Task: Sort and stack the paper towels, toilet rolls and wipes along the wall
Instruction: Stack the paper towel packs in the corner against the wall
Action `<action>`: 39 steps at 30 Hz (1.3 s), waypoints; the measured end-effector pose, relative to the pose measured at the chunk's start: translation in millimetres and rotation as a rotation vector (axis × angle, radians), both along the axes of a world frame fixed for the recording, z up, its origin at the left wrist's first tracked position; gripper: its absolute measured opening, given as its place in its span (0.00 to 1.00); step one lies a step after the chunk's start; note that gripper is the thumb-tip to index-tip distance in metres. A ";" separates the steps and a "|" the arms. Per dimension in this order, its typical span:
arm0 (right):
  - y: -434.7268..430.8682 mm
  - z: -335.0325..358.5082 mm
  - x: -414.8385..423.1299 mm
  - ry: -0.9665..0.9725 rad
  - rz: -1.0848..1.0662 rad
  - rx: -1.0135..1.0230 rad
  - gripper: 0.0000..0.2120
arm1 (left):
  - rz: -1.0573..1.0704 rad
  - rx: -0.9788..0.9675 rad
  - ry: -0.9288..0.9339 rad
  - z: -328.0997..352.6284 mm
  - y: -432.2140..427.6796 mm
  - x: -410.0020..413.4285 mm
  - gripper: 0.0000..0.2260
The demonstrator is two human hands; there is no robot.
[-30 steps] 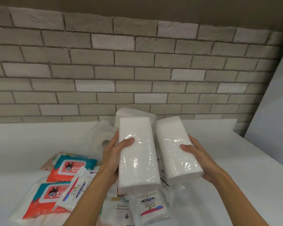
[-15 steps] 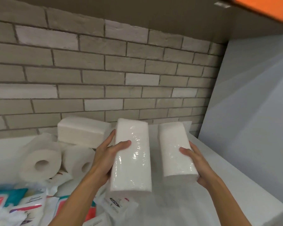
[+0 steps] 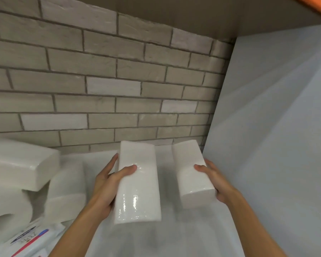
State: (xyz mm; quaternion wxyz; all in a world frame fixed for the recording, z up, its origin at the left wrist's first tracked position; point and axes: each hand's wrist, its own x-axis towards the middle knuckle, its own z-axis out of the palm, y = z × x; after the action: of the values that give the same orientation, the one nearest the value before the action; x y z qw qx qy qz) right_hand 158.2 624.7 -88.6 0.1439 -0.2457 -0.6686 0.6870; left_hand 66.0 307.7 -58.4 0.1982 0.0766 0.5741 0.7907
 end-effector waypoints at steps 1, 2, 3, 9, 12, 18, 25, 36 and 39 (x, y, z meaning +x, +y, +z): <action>14.2 0.6 -5.8 -0.020 -0.007 0.003 0.30 | 0.014 -0.006 -0.010 -1.1 11.4 -0.9 0.36; 29.0 -0.5 -12.7 -0.034 -0.012 0.006 0.31 | 0.026 -0.012 -0.019 -2.4 22.0 -1.9 0.37; 42.5 -1.7 -19.5 -0.048 -0.008 0.004 0.32 | 0.038 -0.019 -0.027 -3.8 31.9 -3.1 0.37; 108.9 -12.8 -64.8 -0.143 0.053 0.000 0.30 | 0.096 -0.043 -0.066 -9.1 87.5 -12.7 0.37; 130.3 -22.5 -87.8 -0.203 0.077 0.016 0.26 | 0.116 -0.057 -0.070 -12.5 109.1 -21.2 0.37; 167.9 -52.6 -132.5 -0.279 0.104 0.043 0.45 | 0.130 -0.069 -0.056 -17.8 141.2 -45.5 0.36; 180.8 -66.4 -150.5 -0.283 0.093 0.065 0.19 | 0.137 -0.088 -0.074 -29.2 165.1 -71.1 0.36; 204.9 -71.3 -158.2 -0.358 0.155 0.164 0.18 | 0.135 -0.139 -0.168 -61.7 204.4 -90.5 0.37; 207.7 -73.0 -159.5 -0.369 0.160 0.171 0.19 | 0.151 -0.164 -0.170 -69.4 216.9 -100.0 0.38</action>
State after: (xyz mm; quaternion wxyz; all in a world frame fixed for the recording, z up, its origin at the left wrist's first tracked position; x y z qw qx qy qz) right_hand -1.3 832.4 -161.6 -0.0156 -0.3003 -0.7568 0.5803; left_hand -34.0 524.7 -127.8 0.1918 -0.0505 0.6223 0.7573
